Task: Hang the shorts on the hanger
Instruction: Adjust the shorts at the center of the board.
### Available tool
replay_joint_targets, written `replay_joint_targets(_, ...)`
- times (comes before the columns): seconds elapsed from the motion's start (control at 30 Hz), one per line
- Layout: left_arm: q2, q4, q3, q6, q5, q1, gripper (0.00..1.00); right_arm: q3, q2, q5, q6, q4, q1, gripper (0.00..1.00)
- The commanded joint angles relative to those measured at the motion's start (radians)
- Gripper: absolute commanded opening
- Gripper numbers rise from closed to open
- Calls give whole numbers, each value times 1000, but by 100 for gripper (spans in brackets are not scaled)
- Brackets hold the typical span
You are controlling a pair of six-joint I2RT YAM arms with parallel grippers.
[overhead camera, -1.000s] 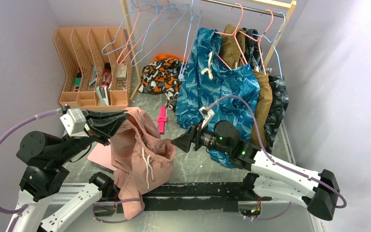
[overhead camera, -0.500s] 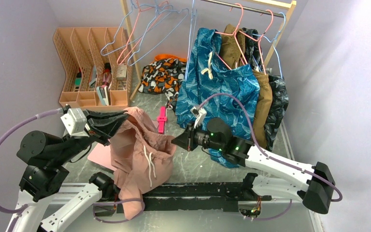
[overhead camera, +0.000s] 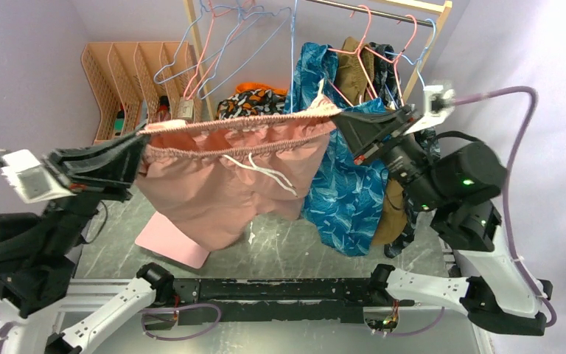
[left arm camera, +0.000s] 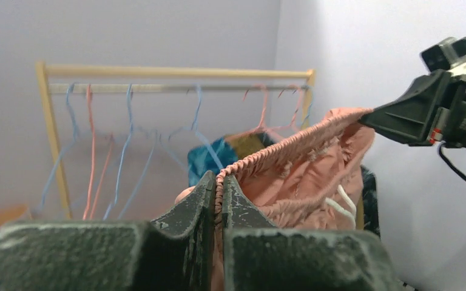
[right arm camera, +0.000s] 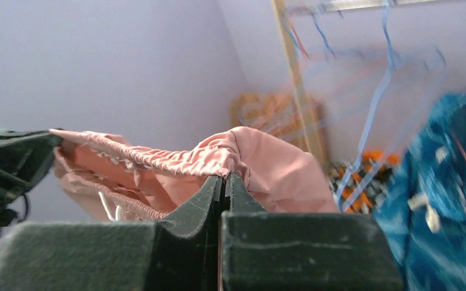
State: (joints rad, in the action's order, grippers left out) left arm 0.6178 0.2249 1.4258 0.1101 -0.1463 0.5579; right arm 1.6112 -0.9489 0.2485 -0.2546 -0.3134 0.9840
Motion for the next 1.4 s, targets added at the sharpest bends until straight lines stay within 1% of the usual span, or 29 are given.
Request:
replay_joint_targets(0.0,-97,-11,-216,106,248,0,7,-143,-26,196,-52,-230,-2,0)
replay_joint_targets(0.07,-144,-2,-287,135,297,0,7,-190,-14,243,-98,-282,-2,0)
replay_joint_targets(0.13,-165,-8,-316,151,310,0,7,-211,-10,261,-129,-323,-2,0)
replay_joint_targets(0.17,-161,-14,-317,148,306,-1,7,-201,-15,267,-133,-339,-2,0)
replay_joint_targets(0.23,-126,-36,-286,132,292,0,7,-132,-41,283,-118,-367,-2,0)
replay_joint_targets(0.3,-52,-66,-189,84,266,0,7,21,-92,288,-63,-387,-2,0)
replay_joint_targets(0.33,-6,-73,-78,60,247,0,7,136,-125,282,-36,-398,-2,0)
replay_joint_targets(0.37,51,-70,-12,41,219,0,7,259,-162,268,-9,-406,-2,0)
replay_joint_targets(0.4,104,-64,125,30,187,-1,7,369,-193,246,11,-411,-2,0)
replay_joint_targets(0.43,148,-60,215,20,150,0,7,470,-218,223,22,-412,-2,0)
replay_joint_targets(0.47,179,-60,276,19,104,0,7,533,-235,197,28,-405,-2,0)
replay_joint_targets(0.5,193,-75,301,27,55,0,7,571,-237,178,28,-394,-2,0)
replay_joint_targets(0.53,189,-105,291,39,28,0,7,576,-226,166,26,-383,-3,0)
replay_joint_targets(0.57,171,-137,251,54,5,0,7,553,-207,158,23,-367,-2,0)
replay_joint_targets(0.6,144,-166,199,66,-16,0,7,500,-179,157,19,-345,-2,0)
replay_joint_targets(0.63,96,-191,131,74,-31,0,7,409,-148,163,15,-322,-2,0)
replay_joint_targets(0.73,5,-215,-34,90,-14,0,7,226,-66,188,11,-267,-2,0)
replay_joint_targets(0.8,-26,-212,-83,88,6,0,7,197,-47,188,20,-267,-2,0)
replay_joint_targets(0.87,-25,-209,-66,69,9,0,7,244,-51,151,46,-280,-2,0)
replay_joint_targets(1.0,53,-172,135,20,-58,0,7,419,-90,-11,85,-287,-1,0)
replay_joint_targets(1.07,78,-165,190,13,-96,0,7,435,-79,-57,86,-257,-3,0)
replay_joint_targets(1.13,72,-180,176,22,-95,0,7,378,-48,-64,89,-218,-4,0)
replay_joint_targets(1.23,30,-197,84,32,-74,0,7,231,-3,-22,87,-179,-4,0)
replay_joint_targets(1.37,-21,-174,-28,32,-25,0,7,80,33,25,84,-150,-4,0)
